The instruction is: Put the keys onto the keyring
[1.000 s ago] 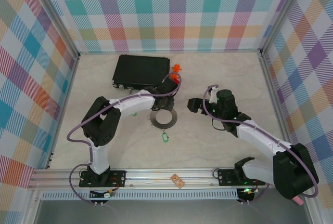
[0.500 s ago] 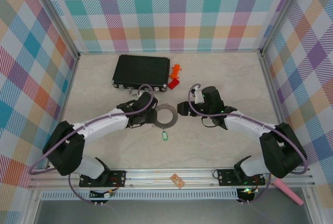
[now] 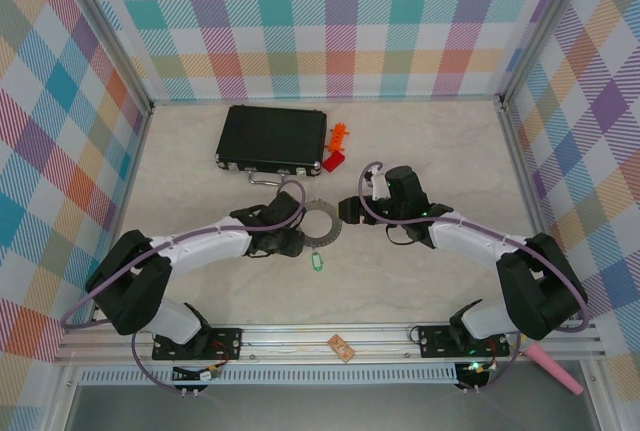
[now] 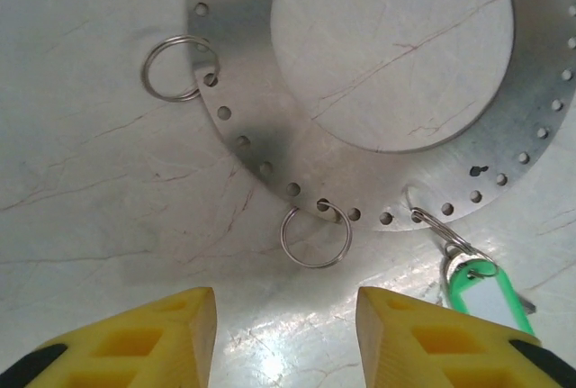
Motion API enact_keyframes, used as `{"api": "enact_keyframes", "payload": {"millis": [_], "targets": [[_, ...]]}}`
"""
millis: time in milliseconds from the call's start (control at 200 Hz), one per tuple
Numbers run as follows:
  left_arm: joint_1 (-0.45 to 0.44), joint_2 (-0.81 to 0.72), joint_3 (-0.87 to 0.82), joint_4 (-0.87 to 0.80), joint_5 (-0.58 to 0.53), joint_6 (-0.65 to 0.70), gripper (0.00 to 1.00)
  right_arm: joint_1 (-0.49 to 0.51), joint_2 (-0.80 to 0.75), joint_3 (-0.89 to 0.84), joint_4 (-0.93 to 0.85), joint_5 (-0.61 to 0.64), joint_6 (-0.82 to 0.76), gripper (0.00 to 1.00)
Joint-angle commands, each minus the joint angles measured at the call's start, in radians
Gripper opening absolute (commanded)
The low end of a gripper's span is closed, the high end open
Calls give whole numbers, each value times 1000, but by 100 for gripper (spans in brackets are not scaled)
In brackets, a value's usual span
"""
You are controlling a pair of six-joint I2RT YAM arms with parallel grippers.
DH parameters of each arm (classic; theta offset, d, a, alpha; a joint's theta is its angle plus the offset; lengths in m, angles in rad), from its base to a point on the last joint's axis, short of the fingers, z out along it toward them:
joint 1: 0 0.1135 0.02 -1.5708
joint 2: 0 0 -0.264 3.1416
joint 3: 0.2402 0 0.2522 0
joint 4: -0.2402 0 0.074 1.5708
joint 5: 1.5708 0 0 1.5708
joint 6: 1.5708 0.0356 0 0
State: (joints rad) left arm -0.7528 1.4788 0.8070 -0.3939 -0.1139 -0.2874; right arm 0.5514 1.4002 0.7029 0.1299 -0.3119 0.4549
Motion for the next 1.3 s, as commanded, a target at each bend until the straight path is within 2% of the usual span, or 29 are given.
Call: {"api": "enact_keyframes", "payload": {"millis": [0, 350, 530, 695, 855, 985, 1105, 1175, 1295], "targets": [[-19, 31, 34, -38, -37, 79, 46, 2, -14, 27, -15, -1, -20, 75], [-81, 134, 84, -50, -140, 138, 48, 2, -16, 30, -19, -5, -18, 75], [-81, 193, 140, -83, -240, 142, 38, 2, -21, 29, -23, -1, -20, 75], [-82, 206, 170, -80, -238, 152, 30, 2, -23, 30, -24, -1, -19, 75], [-80, 205, 166, -64, -189, 173, 30, 2, -23, 30, -26, 2, -21, 75], [-81, 223, 172, -69, -198, 177, 30, 2, -21, 31, -26, 0, -20, 76], [-81, 228, 177, -74, -213, 174, 33, 2, -19, 30, -24, -1, -19, 75], [-81, 223, 178, -69, -220, 177, 39, 2, -18, 30, -25, -1, -19, 75], [-79, 219, 186, -62, -229, 184, 40, 2, -18, 31, -26, -1, -19, 76]]}}
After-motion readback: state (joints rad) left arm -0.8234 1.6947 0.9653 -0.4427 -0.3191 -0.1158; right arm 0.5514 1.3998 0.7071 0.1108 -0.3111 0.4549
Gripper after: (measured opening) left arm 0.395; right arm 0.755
